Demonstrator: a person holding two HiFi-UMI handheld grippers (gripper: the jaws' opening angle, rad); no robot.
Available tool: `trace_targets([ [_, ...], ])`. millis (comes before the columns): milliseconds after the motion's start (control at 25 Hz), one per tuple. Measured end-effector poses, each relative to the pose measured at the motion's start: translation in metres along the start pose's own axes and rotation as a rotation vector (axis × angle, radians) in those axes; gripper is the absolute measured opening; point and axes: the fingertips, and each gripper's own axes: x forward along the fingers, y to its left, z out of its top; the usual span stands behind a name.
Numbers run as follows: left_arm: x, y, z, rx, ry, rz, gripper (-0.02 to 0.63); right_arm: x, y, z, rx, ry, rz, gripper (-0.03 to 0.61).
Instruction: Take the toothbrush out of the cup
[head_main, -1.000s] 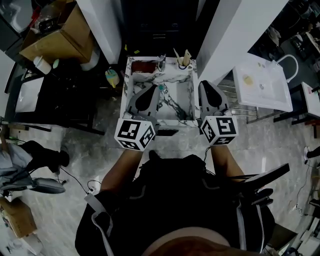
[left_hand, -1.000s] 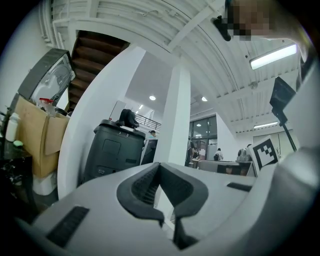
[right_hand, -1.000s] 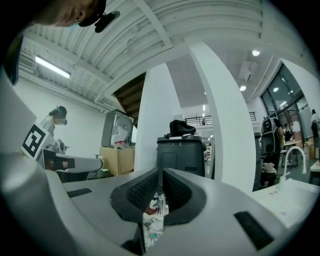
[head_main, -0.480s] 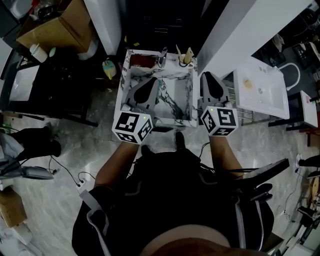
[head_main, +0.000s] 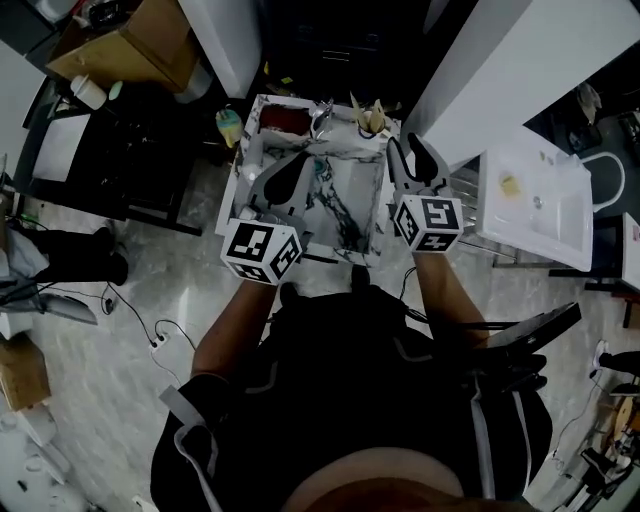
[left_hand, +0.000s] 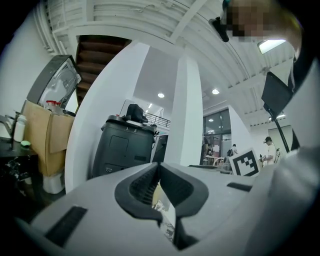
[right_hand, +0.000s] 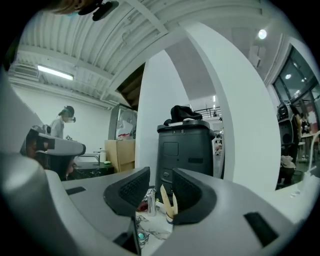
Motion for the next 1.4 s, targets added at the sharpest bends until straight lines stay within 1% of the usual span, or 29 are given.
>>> trace_targets([
  [120, 0.012, 0.002, -0.010, 0.008, 0.020, 0.062, 0.006, 0.018, -0.014, -0.018, -0.005, 0.020, 0.039, 0.135],
  [200, 0.018, 0.002, -0.015, 0.012, 0.034, 0.098, 0.006, 0.030, -0.020, -0.031, -0.003, 0.042, 0.068, 0.150],
  [400, 0.028, 0.003, -0.028, 0.011, 0.039, 0.167, 0.012, 0.063, -0.031, -0.066, -0.012, 0.093, 0.126, 0.168],
  [640, 0.039, 0.002, -0.044, 0.009, 0.056, 0.234, 0.025, 0.101, -0.036, -0.103, -0.036, 0.143, 0.196, 0.173],
  [760, 0.041, 0.001, -0.052, 0.000, 0.064, 0.249, 0.026, 0.116, -0.035, -0.120, -0.053, 0.167, 0.226, 0.173],
  [920, 0.039, -0.001, -0.059, -0.002, 0.060, 0.294, 0.026, 0.132, -0.035, -0.144, -0.077, 0.200, 0.248, 0.173],
  [1080, 0.035, -0.002, -0.072, -0.021, 0.080, 0.332, 0.026, 0.146, -0.040, -0.163, -0.074, 0.223, 0.258, 0.173],
  [1400, 0.029, -0.001, -0.075, -0.033, 0.096, 0.381, 0.026, 0.165, -0.041, -0.178, -0.070, 0.235, 0.252, 0.173],
])
